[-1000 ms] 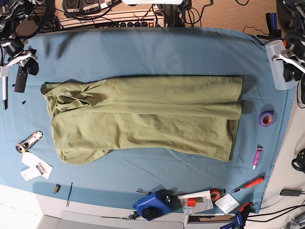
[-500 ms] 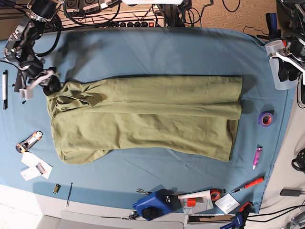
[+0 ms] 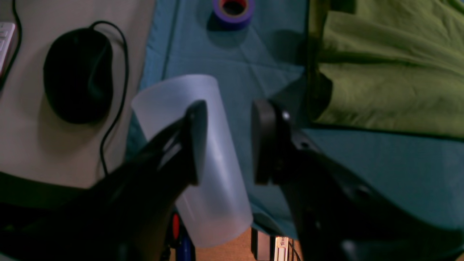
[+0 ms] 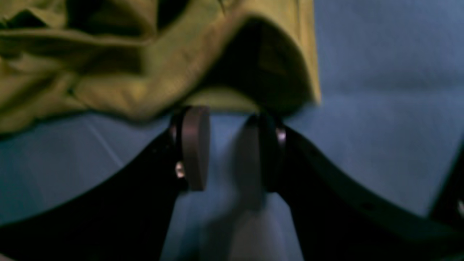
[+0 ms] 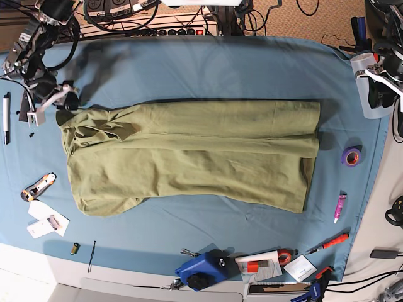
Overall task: Layout the t-shirt on the table in an organized manner, then fold the t-shirt properly
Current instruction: 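Press the folded shirt corner with the right gripper, then withdraw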
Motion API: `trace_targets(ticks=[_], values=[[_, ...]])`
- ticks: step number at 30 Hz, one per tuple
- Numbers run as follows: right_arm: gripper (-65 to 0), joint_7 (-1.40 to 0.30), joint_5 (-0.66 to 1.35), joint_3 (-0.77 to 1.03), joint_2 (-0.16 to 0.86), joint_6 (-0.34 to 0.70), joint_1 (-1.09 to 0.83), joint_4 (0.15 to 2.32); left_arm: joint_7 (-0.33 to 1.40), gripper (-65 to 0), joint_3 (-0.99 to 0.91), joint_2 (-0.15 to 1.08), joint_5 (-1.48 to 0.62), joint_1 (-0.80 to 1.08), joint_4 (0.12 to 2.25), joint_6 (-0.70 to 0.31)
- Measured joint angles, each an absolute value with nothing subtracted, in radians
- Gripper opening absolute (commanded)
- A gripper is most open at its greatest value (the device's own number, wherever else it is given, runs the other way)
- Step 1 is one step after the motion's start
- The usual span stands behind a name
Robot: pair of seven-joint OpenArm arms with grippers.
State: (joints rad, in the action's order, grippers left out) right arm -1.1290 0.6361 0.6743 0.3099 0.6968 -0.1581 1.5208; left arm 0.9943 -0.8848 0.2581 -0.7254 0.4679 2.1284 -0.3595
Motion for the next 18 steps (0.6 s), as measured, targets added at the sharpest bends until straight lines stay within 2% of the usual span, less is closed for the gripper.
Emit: trace_targets(ticks=[7, 11, 18], values=[[-42.5, -1.087, 0.638, 0.721, 0.31, 0.697, -0.214, 1.665, 0.994, -43.5, -0.885, 0.258, -0.727, 0.468, 2.128, -0.36], [-42.5, -1.051, 0.522, 0.72, 0.313, 0.697, -0.183, 1.665, 0.994, -43.5, -0.885, 0.257, -0.727, 0.468, 2.128, -0.36], [-42.5, -1.012, 0.449, 0.719, 0.35, 0.678, -0.171, 1.665, 0.994, -43.5, -0.885, 0.227, -0.727, 0.468, 2.128, -0.366]])
